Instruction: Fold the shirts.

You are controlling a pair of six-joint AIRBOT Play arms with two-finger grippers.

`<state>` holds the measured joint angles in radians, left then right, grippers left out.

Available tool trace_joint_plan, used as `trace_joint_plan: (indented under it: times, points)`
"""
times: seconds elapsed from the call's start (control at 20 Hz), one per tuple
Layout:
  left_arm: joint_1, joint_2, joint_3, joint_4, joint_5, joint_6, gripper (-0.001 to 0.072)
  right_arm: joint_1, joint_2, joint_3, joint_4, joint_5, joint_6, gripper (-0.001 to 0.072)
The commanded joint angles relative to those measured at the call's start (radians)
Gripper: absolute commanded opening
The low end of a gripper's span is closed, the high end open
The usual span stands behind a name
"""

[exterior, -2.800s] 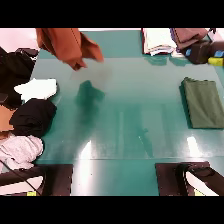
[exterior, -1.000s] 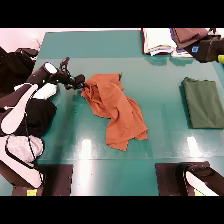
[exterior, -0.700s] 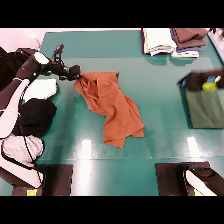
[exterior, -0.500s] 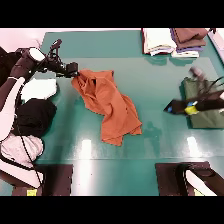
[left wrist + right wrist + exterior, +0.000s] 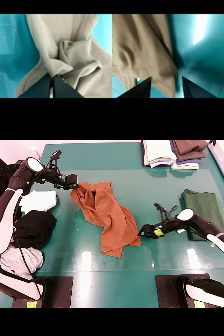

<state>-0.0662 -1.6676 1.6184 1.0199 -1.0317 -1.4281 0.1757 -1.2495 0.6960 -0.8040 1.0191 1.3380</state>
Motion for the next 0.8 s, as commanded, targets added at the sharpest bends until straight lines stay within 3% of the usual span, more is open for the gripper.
trace_joint_plan:
  times: [0.0,0.1,0.15,0.45,0.75]
  points:
    - [0.000,0.000,0.001,0.001,-0.008,0.000,0.0024,0.082,-0.119,0.094,0.014,-0.033,-0.023,0.0369]
    - [0.000,0.003,0.001,0.000,-0.023,0.000,0.0023,0.113,-0.137,0.134,-0.038,-0.060,-0.024,0.0079]
    - [0.000,0.013,0.002,0.000,-0.033,0.001,0.0023,0.117,-0.133,0.154,-0.065,-0.062,-0.023,0.0019]
    - [0.000,0.310,0.059,0.088,-0.023,0.035,0.0023,0.003,0.127,0.439,-0.284,0.114,-0.019,0.0018]
    - [0.000,0.714,0.211,0.095,-0.061,0.076,0.0023,-0.263,0.428,0.785,-0.297,0.271,-0.019,0.0018]
